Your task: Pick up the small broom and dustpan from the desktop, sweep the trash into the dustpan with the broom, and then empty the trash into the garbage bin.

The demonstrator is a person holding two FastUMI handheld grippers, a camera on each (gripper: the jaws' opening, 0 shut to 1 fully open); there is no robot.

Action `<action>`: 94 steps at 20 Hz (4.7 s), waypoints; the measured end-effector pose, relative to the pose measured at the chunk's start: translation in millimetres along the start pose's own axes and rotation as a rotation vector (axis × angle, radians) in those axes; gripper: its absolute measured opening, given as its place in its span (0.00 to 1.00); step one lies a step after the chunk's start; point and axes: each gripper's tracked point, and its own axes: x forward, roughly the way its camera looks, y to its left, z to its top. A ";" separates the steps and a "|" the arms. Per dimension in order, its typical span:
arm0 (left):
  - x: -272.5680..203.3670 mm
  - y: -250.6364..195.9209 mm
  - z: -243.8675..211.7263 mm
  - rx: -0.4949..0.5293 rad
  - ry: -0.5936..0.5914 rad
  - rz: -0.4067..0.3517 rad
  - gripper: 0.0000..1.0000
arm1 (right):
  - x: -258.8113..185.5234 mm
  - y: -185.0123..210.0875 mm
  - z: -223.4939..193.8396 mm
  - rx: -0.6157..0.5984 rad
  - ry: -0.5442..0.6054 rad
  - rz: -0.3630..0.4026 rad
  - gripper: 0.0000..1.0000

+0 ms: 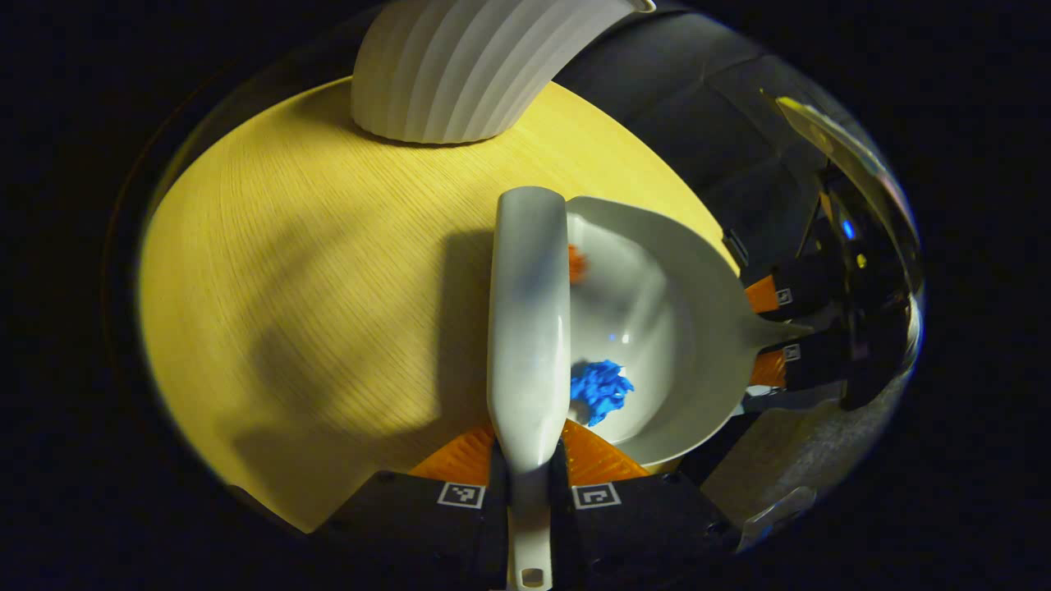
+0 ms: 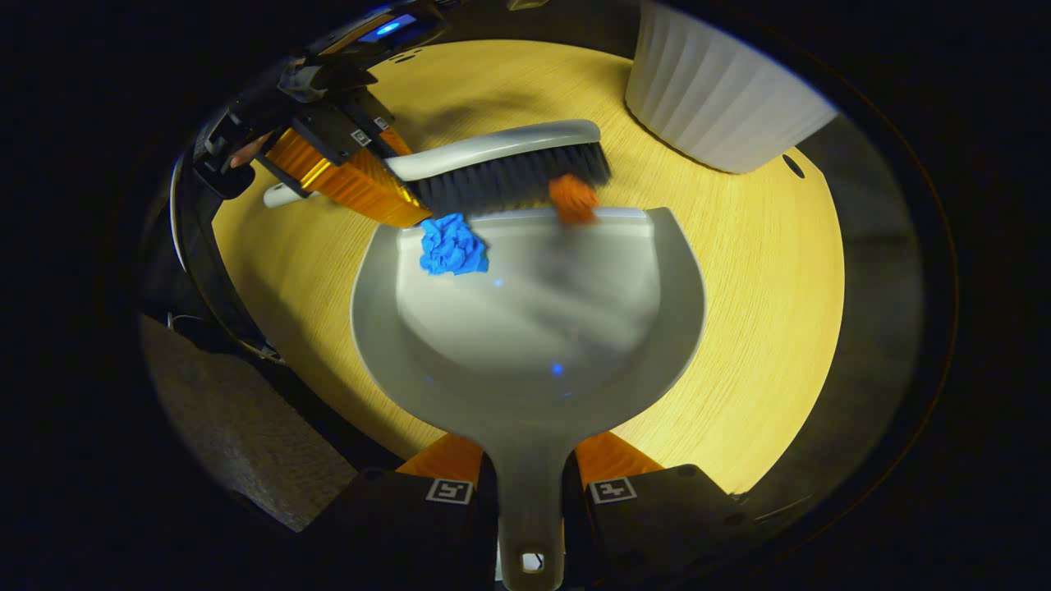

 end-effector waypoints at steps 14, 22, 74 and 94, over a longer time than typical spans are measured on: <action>-47.2 50.6 -17.2 -0.206 -0.283 0.440 0.24 | -52.1 -8.4 -0.7 0.229 -0.209 -0.065 0.36; -35.6 70.9 -72.4 -0.314 -0.229 0.510 0.24 | -140.5 -29.9 28.9 0.308 -0.279 -0.065 0.36; -16.9 79.5 -117.1 -0.330 -0.235 0.477 0.24 | -263.0 -241.1 224.9 -0.047 0.071 -0.434 0.36; -18.9 76.0 -123.7 -0.360 -0.209 0.599 0.24 | -224.4 -56.9 84.7 -0.016 -0.231 -0.120 0.31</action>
